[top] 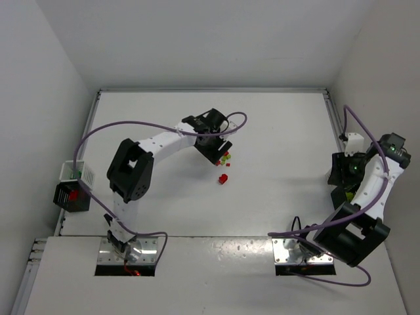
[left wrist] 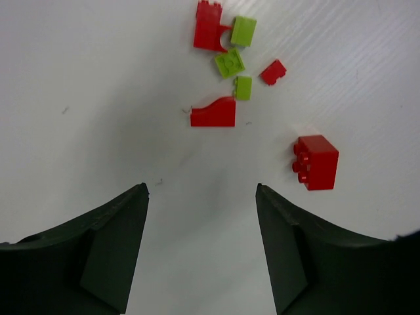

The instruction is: Sort the legos into containers by color

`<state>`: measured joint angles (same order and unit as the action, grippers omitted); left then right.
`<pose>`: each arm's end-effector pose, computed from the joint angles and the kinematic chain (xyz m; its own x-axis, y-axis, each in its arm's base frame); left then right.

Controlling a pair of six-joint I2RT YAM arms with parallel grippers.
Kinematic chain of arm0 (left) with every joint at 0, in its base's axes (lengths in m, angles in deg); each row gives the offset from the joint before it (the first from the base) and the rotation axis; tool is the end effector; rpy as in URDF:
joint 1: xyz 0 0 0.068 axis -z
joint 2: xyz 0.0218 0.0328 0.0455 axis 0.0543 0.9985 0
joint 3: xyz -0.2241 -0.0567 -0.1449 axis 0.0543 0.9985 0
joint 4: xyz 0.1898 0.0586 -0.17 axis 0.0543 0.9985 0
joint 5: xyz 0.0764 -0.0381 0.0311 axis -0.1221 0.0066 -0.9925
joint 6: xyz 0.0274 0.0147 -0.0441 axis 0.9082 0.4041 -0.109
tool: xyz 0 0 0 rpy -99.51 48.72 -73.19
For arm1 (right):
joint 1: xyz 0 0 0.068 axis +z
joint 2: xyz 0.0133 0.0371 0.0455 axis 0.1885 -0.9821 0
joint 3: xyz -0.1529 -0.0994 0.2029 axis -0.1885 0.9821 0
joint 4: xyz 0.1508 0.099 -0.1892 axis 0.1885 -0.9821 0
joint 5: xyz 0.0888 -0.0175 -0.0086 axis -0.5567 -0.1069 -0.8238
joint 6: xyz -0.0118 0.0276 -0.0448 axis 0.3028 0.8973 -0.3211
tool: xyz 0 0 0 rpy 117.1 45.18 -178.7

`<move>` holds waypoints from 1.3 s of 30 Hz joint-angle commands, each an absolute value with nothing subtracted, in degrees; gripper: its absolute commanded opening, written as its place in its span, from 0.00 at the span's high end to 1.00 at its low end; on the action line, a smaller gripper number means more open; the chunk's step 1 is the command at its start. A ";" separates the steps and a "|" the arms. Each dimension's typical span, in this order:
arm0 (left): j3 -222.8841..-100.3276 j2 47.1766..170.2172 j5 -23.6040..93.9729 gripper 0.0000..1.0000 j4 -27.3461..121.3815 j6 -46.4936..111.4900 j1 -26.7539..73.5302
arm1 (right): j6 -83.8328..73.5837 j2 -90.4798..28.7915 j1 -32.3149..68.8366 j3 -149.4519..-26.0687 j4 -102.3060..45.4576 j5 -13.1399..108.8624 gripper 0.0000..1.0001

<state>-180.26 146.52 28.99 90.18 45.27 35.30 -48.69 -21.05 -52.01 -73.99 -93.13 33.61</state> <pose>0.3302 -0.2634 0.2202 -0.6877 0.5718 -0.4474 0.6480 0.7613 -0.0230 0.1706 -0.1314 0.2793 -0.9031 0.0518 -0.4263 -0.0048 0.9914 0.1305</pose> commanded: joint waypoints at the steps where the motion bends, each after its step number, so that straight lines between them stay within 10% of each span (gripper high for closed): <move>1: -185.84 149.65 28.59 0.28 88.67 44.52 35.82 | -50.35 -20.78 -51.91 -74.44 -93.75 30.89 0.49; 27: -192.18 160.56 29.65 0.29 88.14 43.99 36.88 | -50.35 -22.98 -51.91 -73.83 -93.22 31.42 0.50; 39: -191.04 160.56 28.59 0.57 88.14 43.99 36.88 | -49.82 -24.56 -51.91 -74.35 -93.22 30.89 0.50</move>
